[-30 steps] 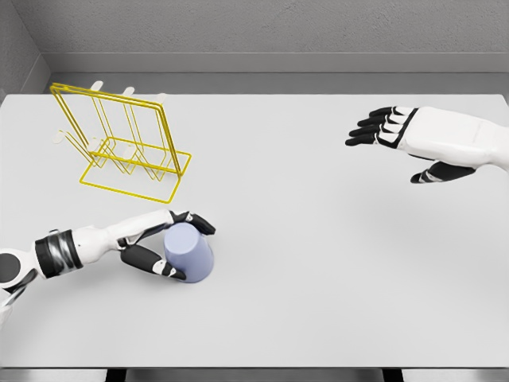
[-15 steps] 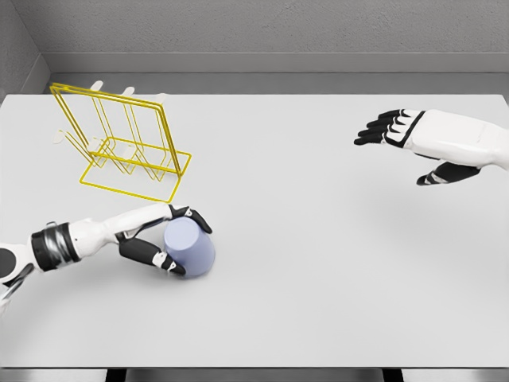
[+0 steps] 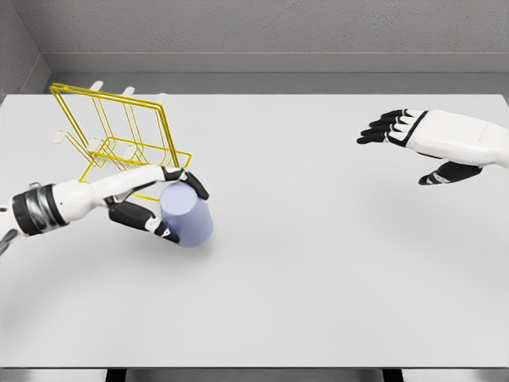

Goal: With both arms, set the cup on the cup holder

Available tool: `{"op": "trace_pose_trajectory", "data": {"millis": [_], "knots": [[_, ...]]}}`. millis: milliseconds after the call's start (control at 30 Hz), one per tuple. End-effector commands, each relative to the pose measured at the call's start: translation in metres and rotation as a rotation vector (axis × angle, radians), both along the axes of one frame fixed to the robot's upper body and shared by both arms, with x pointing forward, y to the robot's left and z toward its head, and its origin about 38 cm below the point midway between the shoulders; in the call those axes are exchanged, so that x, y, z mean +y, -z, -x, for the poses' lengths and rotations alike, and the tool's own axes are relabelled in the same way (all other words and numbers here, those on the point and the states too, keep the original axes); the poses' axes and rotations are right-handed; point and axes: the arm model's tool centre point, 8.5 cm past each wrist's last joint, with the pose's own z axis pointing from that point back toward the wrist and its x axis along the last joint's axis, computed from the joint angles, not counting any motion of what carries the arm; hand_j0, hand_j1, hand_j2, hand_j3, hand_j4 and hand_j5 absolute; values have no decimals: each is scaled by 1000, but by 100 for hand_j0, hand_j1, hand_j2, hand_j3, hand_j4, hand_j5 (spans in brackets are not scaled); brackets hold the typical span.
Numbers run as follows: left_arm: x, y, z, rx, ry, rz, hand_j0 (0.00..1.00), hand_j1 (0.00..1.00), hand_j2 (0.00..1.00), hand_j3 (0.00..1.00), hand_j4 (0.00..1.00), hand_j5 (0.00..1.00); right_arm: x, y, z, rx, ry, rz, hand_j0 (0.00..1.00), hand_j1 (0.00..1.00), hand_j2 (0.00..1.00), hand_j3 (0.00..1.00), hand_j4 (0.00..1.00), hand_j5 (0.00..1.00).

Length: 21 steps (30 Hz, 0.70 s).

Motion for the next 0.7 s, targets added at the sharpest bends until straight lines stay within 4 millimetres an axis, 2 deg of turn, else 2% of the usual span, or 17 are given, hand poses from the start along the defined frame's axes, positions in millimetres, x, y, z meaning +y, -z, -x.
{"op": "trace_pose_trajectory", "data": {"millis": [0,167,433,533,667], "knots": [[3,-7,2,-23,11,1,57,57,57,57,57,57,-1,0,-1,4,5,-6,100,100,100,100,100,100],[12,-39,-10,-101,0,-24,57,57,57,57,57,57,-2,0,-1,5,7,-6,100,100,100,100,100,100],[13,-85,-23,-211,1,-33,55,55,55,55,55,55,-2,0,-1,5,7,-6,100,100,100,100,100,100],[17,-91,-25,-226,-6,-45,50,50,50,50,50,50,-2,0,-1,5,7,-6,100,100,100,100,100,100],[22,-102,-30,-250,-22,-64,48,48,48,48,48,48,-2,0,-1,5,7,-6,100,100,100,100,100,100]]}}
